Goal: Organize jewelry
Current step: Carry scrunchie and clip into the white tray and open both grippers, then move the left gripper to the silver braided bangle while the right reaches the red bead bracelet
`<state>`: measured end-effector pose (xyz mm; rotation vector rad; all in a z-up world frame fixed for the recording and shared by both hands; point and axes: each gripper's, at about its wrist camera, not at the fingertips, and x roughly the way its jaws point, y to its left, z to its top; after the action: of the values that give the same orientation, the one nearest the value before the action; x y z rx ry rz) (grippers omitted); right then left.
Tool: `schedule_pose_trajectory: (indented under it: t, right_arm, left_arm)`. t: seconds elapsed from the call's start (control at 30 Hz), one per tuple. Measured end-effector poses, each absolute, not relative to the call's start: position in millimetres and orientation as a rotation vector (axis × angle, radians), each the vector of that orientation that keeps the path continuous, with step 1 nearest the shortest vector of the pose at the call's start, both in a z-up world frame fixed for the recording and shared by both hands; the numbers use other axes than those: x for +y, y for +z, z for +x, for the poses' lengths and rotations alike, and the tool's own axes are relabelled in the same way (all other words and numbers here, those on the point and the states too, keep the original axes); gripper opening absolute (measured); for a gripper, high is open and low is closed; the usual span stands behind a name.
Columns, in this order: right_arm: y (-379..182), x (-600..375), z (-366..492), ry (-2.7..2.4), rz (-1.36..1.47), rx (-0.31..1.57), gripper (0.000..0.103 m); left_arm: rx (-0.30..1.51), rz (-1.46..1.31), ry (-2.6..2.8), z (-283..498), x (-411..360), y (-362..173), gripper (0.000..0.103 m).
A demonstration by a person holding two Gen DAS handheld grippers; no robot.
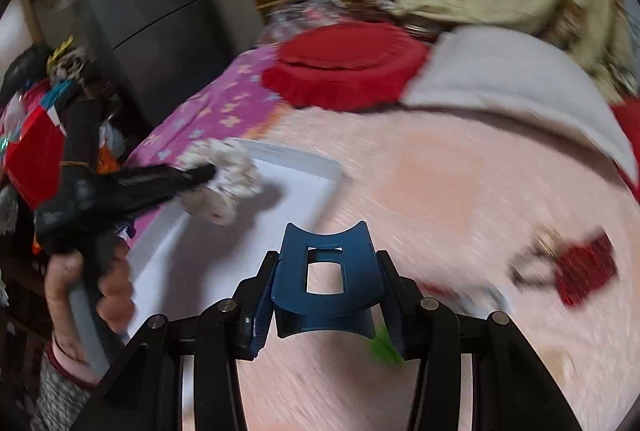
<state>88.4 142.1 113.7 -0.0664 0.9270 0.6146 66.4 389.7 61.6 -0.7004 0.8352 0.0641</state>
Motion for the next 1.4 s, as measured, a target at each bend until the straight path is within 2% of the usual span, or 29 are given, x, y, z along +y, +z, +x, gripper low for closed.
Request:
schedule_pose_trajectory:
  t: [0.27, 0.5, 0.57, 0.67, 0.73, 0.8, 0.83, 1.1, 1.4]
  right_arm:
    - [81.7, 247.7, 133.9, 0.634, -0.194, 0.930, 0.046]
    - [52.4, 268.6, 157.4, 0.603, -0.199, 0.960, 0.046]
    - [45.7, 274.6, 156.8, 0.593, -0.231, 0.947, 0.046]
    - [44.6, 277.6, 152.0, 0.592, -0.265, 0.927, 0.045]
    - [44.5, 278.6, 150.3, 0.597, -0.280, 0.934, 0.045]
    - [47.4, 277.6, 146.7, 0.577, -0.303, 0.916, 0.046]
    - [49.8, 276.6, 144.4, 0.569, -0.311, 0.904, 0.047]
    - [79.9, 215.9, 113.4, 0.549, -0.206, 0.888, 0.047]
    - [72.1, 49.7, 41.4, 0.410, -0.048, 0.947, 0.048]
  left_arm:
    - [0.894, -0.774, 0.136, 85.7, 429.6, 30.6, 0.007]
    - [0.884, -0.819, 0.168, 81.2, 447.5, 21.8, 0.010]
    - [0.872, -0.824, 0.171, 78.7, 448.0, 24.6, 0.013]
    - [0.842, -0.825, 0.166, 74.3, 446.7, 32.5, 0.024]
    - [0.805, -0.861, 0.121, 70.1, 447.2, 38.4, 0.042]
    - [0.773, -0.898, 0.091, 65.6, 447.6, 43.3, 0.052]
    - [0.761, -0.904, 0.083, 63.4, 446.7, 46.4, 0.052]
    - [0.730, -0.841, 0.130, 49.0, 434.8, 74.6, 0.052]
    - [0.663, -0.740, 0.084, 22.1, 389.7, 102.4, 0.053]
